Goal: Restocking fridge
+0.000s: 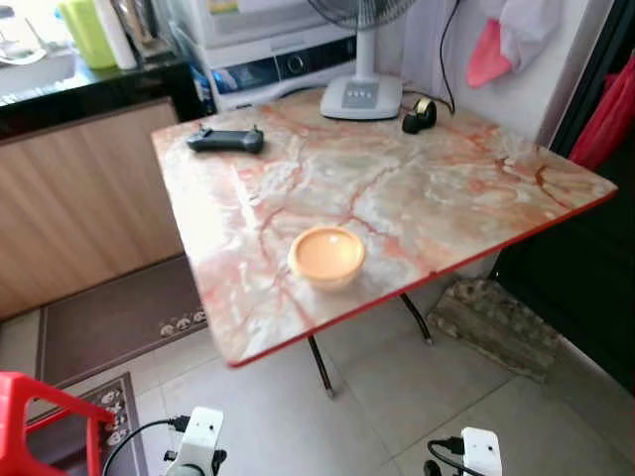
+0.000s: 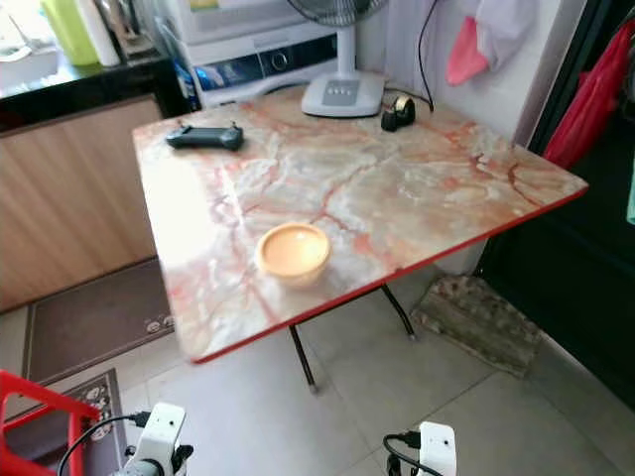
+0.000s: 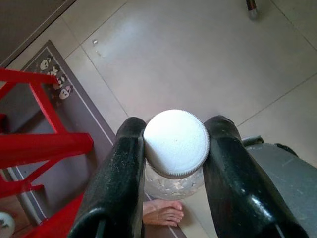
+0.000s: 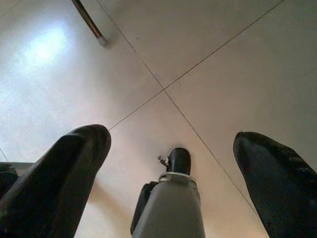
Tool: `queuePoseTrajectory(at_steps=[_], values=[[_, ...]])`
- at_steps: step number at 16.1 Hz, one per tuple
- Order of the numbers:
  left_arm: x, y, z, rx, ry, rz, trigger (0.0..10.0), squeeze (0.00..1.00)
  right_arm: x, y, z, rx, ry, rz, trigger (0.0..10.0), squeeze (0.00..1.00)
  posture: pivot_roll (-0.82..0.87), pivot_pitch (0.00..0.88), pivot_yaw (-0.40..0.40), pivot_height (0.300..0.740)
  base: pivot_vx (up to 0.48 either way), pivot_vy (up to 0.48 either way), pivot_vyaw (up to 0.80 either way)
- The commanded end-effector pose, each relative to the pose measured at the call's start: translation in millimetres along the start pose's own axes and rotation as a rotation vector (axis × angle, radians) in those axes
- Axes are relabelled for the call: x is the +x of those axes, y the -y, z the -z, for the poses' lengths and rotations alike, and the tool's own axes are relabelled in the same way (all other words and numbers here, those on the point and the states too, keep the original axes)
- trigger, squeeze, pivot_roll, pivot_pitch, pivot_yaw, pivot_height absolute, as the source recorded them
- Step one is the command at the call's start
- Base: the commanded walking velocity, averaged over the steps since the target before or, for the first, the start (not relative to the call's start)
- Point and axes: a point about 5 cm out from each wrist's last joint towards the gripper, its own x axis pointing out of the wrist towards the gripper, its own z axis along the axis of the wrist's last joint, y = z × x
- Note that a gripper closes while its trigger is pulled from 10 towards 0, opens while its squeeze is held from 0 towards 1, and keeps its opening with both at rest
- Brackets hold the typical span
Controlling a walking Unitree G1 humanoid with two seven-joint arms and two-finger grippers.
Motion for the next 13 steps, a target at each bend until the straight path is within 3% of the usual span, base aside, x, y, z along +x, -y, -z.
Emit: queuePoseTrajectory(at_steps=[1,9,13], values=[[-1.8,-5.8,9.4,-0.022,-0.032,-0.02,10.0,0.0,0.0,-2.4,3.8,0.025,-0.015,0.0,10.0,0.0,0.01,0.0,0.075,0.74,-0.285,0.0,0.0],[-2.6,-7.8,13.5,-0.008,-0.047,-0.023,10.0,0.0,-0.1,-2.9,5.8,0.046,-0.022,0.022,10.0,0.0,0.0,0.0,0.082,0.74,0.0,0.0,0.0],[-2.6,-7.0,13.7,-0.013,-0.047,-0.02,10.0,0.0,0.1,-3.3,5.6,0.04,-0.028,0.014,10.0,0.0,0.0,0.0,0.08,0.74,0.0,0.0,-0.73]])
